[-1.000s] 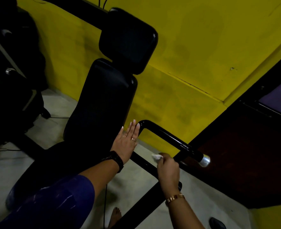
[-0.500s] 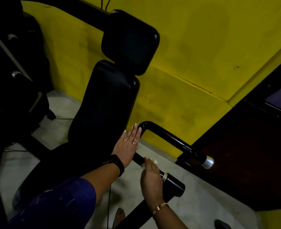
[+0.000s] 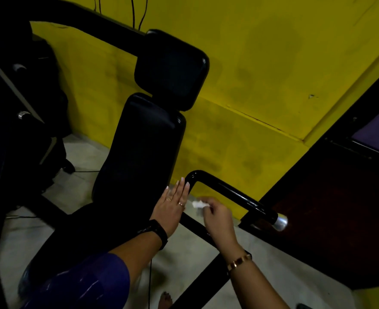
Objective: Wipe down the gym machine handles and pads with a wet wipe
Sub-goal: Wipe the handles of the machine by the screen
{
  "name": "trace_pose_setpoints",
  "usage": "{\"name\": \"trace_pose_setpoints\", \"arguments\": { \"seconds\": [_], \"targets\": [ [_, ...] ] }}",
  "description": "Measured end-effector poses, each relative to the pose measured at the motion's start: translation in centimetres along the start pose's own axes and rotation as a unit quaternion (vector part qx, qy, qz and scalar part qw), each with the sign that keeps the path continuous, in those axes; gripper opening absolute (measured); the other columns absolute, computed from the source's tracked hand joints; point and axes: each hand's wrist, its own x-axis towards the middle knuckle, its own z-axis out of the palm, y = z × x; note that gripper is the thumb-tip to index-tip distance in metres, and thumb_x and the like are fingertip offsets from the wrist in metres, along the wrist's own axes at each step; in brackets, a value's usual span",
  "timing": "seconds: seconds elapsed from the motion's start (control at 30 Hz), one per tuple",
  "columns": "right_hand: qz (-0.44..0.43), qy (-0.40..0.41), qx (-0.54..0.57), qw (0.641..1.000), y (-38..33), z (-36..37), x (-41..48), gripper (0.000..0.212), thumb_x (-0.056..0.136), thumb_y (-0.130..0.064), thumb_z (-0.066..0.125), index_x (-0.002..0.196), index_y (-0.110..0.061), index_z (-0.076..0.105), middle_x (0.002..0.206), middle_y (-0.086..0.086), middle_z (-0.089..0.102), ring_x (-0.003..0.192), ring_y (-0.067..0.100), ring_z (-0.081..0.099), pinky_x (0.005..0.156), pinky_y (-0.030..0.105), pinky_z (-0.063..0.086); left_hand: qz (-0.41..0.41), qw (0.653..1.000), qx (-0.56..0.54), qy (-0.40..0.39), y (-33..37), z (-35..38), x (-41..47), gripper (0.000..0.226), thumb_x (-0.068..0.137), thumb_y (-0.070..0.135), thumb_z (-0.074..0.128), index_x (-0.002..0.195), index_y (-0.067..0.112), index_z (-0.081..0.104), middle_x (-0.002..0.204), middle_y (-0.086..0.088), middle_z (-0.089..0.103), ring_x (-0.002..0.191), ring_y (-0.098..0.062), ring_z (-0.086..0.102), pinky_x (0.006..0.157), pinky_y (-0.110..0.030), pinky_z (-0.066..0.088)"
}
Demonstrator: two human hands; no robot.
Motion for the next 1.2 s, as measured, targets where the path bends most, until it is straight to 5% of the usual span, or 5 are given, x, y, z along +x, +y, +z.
{"name": "trace_pose_setpoints", "arguments": {
  "seconds": [0.13, 0.23, 0.5, 0.97, 1.2],
  "targets": [
    [-0.188, 0.114, 0.003, 0.975, -3.7, -2.7, 1.2, 0.046, 0.088, 0.01, 0.049, 0.127, -0.01, 0.062, 0.118, -0.001, 0.064, 0.108, 0.009, 0.056, 0.095, 0.019, 0.044, -0.034, 0.999, -0.006, -0.011, 0.8, -1.0, 0.4, 0.121, 0.078, 0.037, 0.075, 0.151, 0.0, -0.014, 0.161, -0.02, 0.0, 0.145, -0.03, 0.028, 0.115, -0.042, 0.027],
    [-0.291, 0.2, -0.129, 0.927, -3.8, -3.2, 2.9, 0.058, 0.077, 0.021, 0.053, 0.129, -0.002, 0.057, 0.122, 0.011, 0.062, 0.116, 0.021, 0.051, 0.1, 0.028, 0.041, -0.025, 0.999, 0.006, -0.041, 1.6, -2.8, 1.2, 0.099, 0.1, 0.038, 0.042, 0.135, 0.006, -0.045, 0.145, -0.015, -0.041, 0.148, -0.025, -0.014, 0.12, -0.041, 0.001],
    [-0.184, 0.028, -0.314, 0.931, -2.1, -2.5, 6.0, 0.038, 0.087, 0.006, 0.05, 0.12, -0.012, 0.056, 0.107, 0.011, 0.065, 0.101, 0.03, 0.057, 0.074, 0.031, 0.04, -0.031, 0.999, -0.003, -0.026, 3.7, -4.6, 3.8, 0.098, 0.057, 0.032, 0.087, 0.138, -0.005, 0.046, 0.144, -0.025, 0.045, 0.133, -0.037, 0.047, 0.107, -0.045, 0.033],
    [-0.12, 0.139, -0.392, 0.902, 4.3, -9.4, 1.8, 0.037, 0.051, 0.005, 0.078, 0.085, -0.008, 0.072, 0.069, 0.01, 0.066, 0.067, 0.032, 0.062, 0.062, 0.036, 0.051, 0.165, 0.986, 0.0, -0.027, 9.9, -5.5, 5.5, 0.078, 0.079, 0.043, 0.058, 0.148, 0.013, 0.04, 0.154, -0.009, 0.037, 0.146, -0.026, 0.028, 0.118, -0.048, 0.008],
    [-0.056, 0.255, -0.273, 0.926, 8.2, -9.0, -1.4, 0.048, 0.073, 0.015, 0.068, 0.12, 0.003, 0.063, 0.118, 0.018, 0.064, 0.113, 0.035, 0.058, 0.098, 0.044, 0.046, 0.227, 0.973, -0.014, -0.046, 13.9, -5.5, 5.8, 0.077, 0.072, 0.045, 0.058, 0.142, 0.015, 0.05, 0.147, -0.005, 0.048, 0.143, -0.023, 0.035, 0.117, -0.048, 0.004]
  ]
}}
